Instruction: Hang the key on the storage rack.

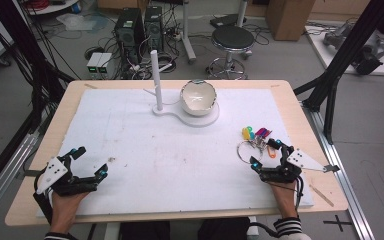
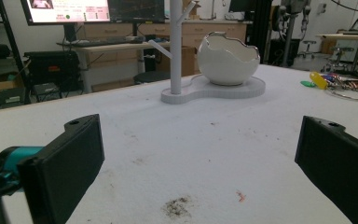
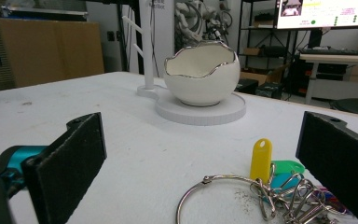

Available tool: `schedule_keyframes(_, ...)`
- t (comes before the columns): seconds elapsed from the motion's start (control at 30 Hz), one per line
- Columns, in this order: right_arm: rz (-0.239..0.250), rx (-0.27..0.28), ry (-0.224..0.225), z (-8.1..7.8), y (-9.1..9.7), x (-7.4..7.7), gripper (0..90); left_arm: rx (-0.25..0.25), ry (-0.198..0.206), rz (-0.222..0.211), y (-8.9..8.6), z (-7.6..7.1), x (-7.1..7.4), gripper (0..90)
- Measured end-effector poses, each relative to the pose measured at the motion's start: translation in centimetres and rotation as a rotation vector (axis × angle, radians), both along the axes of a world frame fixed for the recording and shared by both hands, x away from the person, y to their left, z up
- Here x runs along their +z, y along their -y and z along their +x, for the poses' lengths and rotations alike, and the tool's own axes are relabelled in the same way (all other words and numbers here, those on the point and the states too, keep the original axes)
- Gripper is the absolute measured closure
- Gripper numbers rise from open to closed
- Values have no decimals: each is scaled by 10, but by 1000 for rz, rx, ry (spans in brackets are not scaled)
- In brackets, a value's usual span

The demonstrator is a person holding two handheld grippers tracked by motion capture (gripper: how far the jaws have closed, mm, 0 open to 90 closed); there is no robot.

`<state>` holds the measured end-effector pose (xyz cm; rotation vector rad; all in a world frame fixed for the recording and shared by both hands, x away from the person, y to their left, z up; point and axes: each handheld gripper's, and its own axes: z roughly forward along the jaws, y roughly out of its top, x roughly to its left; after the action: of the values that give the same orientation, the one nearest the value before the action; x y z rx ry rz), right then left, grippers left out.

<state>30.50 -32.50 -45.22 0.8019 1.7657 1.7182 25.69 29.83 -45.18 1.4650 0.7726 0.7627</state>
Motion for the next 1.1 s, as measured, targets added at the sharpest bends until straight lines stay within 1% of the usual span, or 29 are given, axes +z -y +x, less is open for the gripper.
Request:
schedule_keyframes(0.1,-1,0,-2,0,0,0,11,0,-3,0,0,0,0,17)
schedule_keyframes(0.17,7,-1,-8,0,0,0,10,1,-3,0,0,0,0,17)
schedule_keyframes(0.23,11,0,-4,0,1,0,10,0,-4,0,0,0,0,17)
schedule_keyframes(0.27,14,-2,-11,1,1,1,10,0,-4,0,0,0,0,17)
schedule_keyframes(0.3,13,2,-27,2,1,1,10,0,-4,0,0,0,0,17)
schedule_keyframes(0.33,-1,1,-41,2,1,3,10,0,-4,0,0,0,0,17)
schedule_keyframes(0.47,-25,9,-55,7,1,14,11,0,-7,-1,0,0,0,17)
schedule_keyframes(0.5,-36,12,-68,9,0,17,11,1,-5,4,0,0,0,17)
schedule_keyframes(0.53,-66,16,-85,11,-1,23,11,1,-5,4,0,0,0,17)
schedule_keyframes(0.57,-90,22,-87,14,-2,28,11,0,-7,-1,0,0,0,17)
schedule_keyframes(0.7,-160,57,-131,23,-5,47,11,2,-7,2,0,0,0,17)
schedule_keyframes(0.83,-237,81,-155,32,-7,65,11,1,-6,0,0,0,0,17)
schedule_keyframes(0.9,-269,99,-182,38,-8,75,11,2,-4,1,0,0,0,17)
schedule_keyframes(0.93,-282,106,-182,40,-9,78,11,3,-3,3,0,0,0,17)
schedule_keyframes(1.03,-343,136,-224,48,-12,89,11,2,-4,2,0,0,0,17)
schedule_keyframes(1.07,-343,136,-224,48,-12,89,11,2,-4,2,1,0,0,17)
schedule_keyframes(1.1,-379,160,-254,53,-14,94,11,3,-4,4,0,0,0,17)
